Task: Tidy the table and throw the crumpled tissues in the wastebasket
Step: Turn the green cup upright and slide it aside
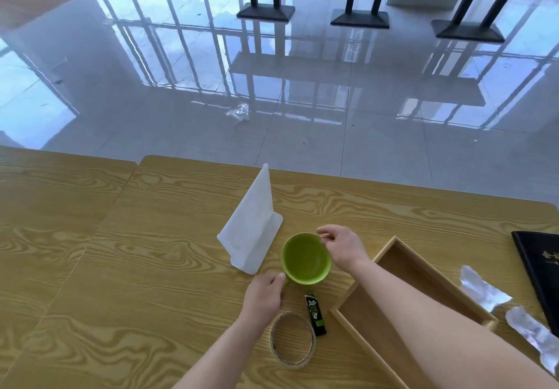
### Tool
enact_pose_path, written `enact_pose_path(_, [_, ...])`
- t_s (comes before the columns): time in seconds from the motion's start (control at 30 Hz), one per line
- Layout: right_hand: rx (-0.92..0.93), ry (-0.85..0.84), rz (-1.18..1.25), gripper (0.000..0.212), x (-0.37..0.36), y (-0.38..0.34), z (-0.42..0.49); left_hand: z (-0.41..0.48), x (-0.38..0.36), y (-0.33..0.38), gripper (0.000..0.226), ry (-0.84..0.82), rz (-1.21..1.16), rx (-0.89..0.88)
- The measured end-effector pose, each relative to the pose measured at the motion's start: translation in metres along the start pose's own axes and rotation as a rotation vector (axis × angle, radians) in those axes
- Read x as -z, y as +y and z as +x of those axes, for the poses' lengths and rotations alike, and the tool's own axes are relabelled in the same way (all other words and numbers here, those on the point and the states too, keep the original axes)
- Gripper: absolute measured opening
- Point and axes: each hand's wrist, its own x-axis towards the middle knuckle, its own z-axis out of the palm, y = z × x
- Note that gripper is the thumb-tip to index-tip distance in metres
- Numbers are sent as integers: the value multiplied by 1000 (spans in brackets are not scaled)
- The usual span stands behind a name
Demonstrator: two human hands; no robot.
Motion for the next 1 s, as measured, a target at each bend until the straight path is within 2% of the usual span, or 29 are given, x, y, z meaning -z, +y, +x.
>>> enact_pose_path(0.07, [-24,65,107,30,0,-1,-4,0,2,-3,45,12,47,-59])
enact_pose_path(0.17, [-116,179,264,35,-7,3,-20,-4,5,-2,36,-50,-1,-54])
enact_pose_path(0.23, [-193,214,239,44,-18,6,-34,-8,6,-2,26,-102,-59,-31])
enact_pose_path(0.3, [-252,178,203,54,-33,7,-45,-12,7,-3,20,-89,-17,-51])
enact_pose_path(0.4, [-309,126,184,56,-51,5,-54,-18,16,-14,28,80,302,-232])
enact_pose_path(0.5, [-397,140,255,48,-62,3,-57,-28,37,-38,30,159,657,-439])
enact_pose_path(0.6, [-446,192,302,39,-72,1,-63,-36,67,-72,23,255,917,-524])
enact_pose_path(0.7, [-499,230,437,29,-79,-2,-70,-34,103,-107,43,365,1003,-423])
enact_pose_path(0.87, [-629,280,763,22,-86,-12,-68,-8,173,-150,68,434,1027,-72])
enact_pose_path(1.0, [-714,269,950,15,-101,-21,-65,18,217,-168,77,461,953,-31])
